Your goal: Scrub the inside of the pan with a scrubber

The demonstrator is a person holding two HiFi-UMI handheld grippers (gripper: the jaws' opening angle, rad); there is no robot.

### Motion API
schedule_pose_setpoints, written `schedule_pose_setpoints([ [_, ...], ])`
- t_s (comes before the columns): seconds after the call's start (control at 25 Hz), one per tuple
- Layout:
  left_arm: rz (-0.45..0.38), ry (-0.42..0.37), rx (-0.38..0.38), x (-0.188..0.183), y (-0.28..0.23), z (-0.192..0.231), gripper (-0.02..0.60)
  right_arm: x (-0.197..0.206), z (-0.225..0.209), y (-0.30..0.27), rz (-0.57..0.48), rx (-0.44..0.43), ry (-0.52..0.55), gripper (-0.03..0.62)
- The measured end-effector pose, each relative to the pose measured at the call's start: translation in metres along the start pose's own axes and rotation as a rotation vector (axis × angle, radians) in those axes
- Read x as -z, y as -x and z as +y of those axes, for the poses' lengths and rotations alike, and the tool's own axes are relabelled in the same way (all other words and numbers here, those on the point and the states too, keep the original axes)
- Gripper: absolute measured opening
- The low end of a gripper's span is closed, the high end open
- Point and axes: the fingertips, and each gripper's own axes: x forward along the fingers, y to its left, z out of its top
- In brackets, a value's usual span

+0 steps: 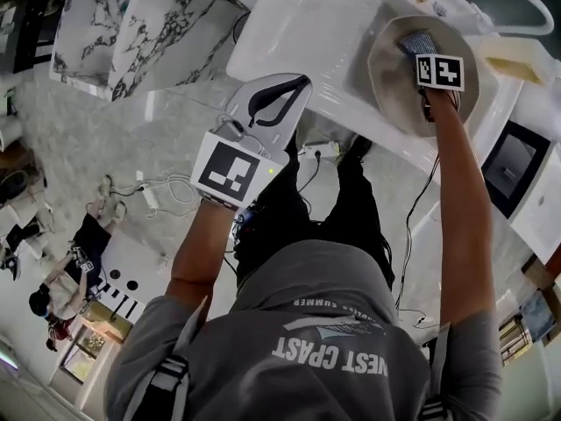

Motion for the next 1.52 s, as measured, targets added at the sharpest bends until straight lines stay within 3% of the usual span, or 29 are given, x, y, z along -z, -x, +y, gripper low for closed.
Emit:
schedule_pose_setpoints([
  [0.24, -0.055, -0.029, -0.025, -0.011, 0.016, 0.016, 0.002, 0.020, 0.073, -0.001, 0.059, -0.120, 0.076, 0.011],
  [0.52, -0.071, -0.047, -0.058, -0.026, 0.039, 0.035, 0.002, 0.035, 0.075, 0.033, 0.050, -0.109, 0.069, 0.011],
  [0.84, -0.067, -0.055, -0.093, -0.032, 0.068, 0.058, 0.003, -0.006, 0.092, 0.106, -0.118, -0.094, 0.074, 0.011],
  [1.08, -0.075, -0.044, -0.130, -0.038, 0.089, 0.075, 0.003, -0.044, 0.142, 0.146, -0.224, -0.134, 0.126, 0.011],
  [1.52, -0.098, -0.026, -0.207, -0.042, 0.133, 0.109, 0.003, -0.076, 0.263, 0.146, -0.239, -0.250, 0.297, 0.011],
])
